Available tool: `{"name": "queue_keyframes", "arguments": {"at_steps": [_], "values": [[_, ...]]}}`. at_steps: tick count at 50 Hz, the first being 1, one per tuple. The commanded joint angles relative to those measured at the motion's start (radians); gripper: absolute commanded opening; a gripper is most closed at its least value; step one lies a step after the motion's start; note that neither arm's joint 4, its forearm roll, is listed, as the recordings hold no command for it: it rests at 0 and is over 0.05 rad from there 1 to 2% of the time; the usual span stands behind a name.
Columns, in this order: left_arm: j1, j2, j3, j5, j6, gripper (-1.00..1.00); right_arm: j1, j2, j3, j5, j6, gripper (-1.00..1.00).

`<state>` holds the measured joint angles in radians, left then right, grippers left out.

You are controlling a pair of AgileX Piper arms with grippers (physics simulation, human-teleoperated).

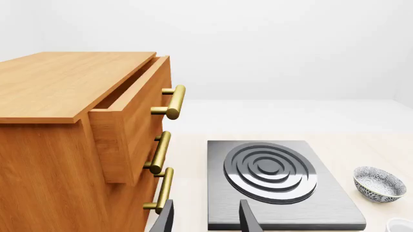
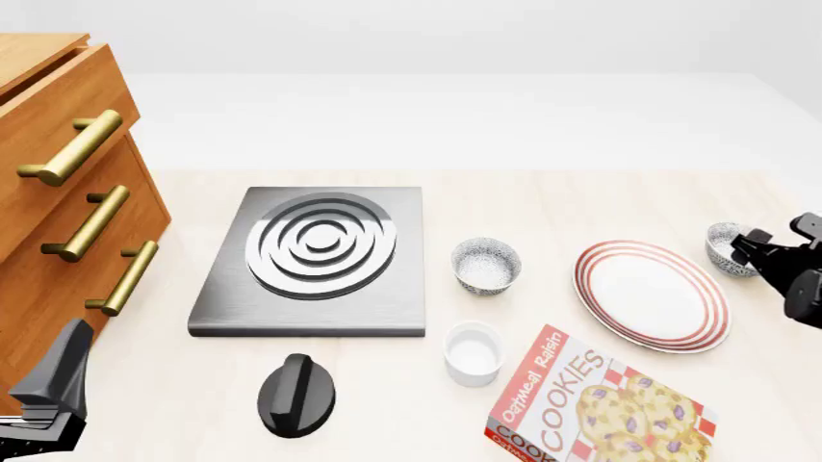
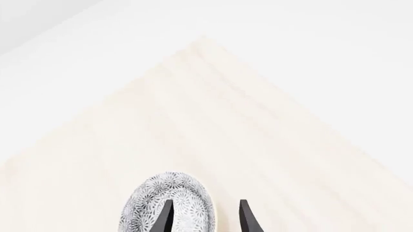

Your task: Pick the akita bowl next to the plate and place it on the plate.

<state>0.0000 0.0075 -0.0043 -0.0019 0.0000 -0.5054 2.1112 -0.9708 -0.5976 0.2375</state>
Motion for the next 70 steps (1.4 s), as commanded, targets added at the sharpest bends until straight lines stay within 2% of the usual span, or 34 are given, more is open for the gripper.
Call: {"name": "queue_keyframes", "arguments": {"at_steps": [1, 20, 21, 46, 70], "values": [[0.000, 0.000, 0.000, 0.000, 0.000, 1.00, -0.004, 0.032, -0.013, 0.007, -0.001, 1.00], [0.000, 0.000, 0.000, 0.000, 0.000, 1.00, -0.006, 0.063, -0.026, 0.011, 0.001, 1.00], [0.000, 0.000, 0.000, 0.000, 0.000, 1.00, -0.007, 0.064, -0.026, 0.010, 0.000, -1.00], [0.000, 0.000, 0.000, 0.000, 0.000, 1.00, -0.003, 0.025, -0.006, 0.014, 0.019, -1.00], [0.000, 0.000, 0.000, 0.000, 0.000, 1.00, 0.002, -0.087, 0.017, 0.061, 0.043, -1.00]]}}
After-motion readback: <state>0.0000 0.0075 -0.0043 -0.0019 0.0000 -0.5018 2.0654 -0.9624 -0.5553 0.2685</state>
